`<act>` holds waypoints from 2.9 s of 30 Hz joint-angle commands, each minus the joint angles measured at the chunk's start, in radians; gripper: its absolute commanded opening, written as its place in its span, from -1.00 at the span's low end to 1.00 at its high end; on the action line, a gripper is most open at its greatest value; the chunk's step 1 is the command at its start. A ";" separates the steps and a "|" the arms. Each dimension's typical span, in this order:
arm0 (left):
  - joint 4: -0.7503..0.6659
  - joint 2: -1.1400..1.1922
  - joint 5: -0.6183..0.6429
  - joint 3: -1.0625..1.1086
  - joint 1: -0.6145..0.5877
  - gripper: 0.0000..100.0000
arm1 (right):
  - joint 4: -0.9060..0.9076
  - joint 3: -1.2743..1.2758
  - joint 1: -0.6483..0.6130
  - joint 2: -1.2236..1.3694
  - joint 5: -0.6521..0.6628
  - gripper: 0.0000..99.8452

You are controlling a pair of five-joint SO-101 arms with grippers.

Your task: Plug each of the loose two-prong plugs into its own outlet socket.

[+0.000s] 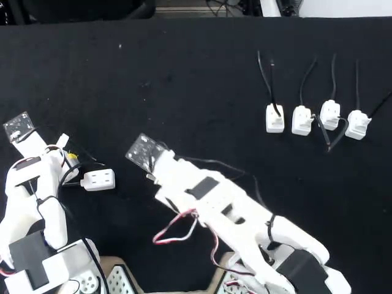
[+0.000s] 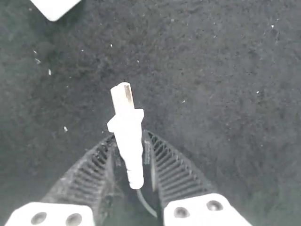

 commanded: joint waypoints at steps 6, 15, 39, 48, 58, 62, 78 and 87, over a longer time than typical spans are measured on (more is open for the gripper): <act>0.213 -0.184 -0.002 -0.068 -0.022 -0.54 | -0.061 0.012 0.043 -0.058 0.000 -0.98; 0.310 -0.638 -0.002 -0.056 0.042 -0.54 | -0.061 0.013 0.041 -0.059 -0.002 -0.98; 0.170 -1.264 0.005 0.426 0.294 -0.54 | -0.213 0.214 -0.066 -0.377 -0.080 -0.98; 0.170 -1.389 0.006 0.501 0.410 -0.54 | -0.496 0.297 -0.066 -0.289 -0.092 -0.98; 0.172 -1.565 0.008 0.581 0.458 -0.54 | -0.506 0.263 -0.071 -0.232 -0.247 -0.98; 0.173 -1.560 0.008 0.579 0.496 -0.54 | -0.506 0.265 -0.135 -0.232 -0.247 -0.98; 0.169 -1.559 -0.063 0.661 0.575 -0.54 | -0.499 0.332 -0.175 -0.440 -0.247 -0.98; 0.129 -1.559 -0.069 0.691 0.575 -0.54 | -0.499 0.472 -0.175 -0.728 -0.247 -0.98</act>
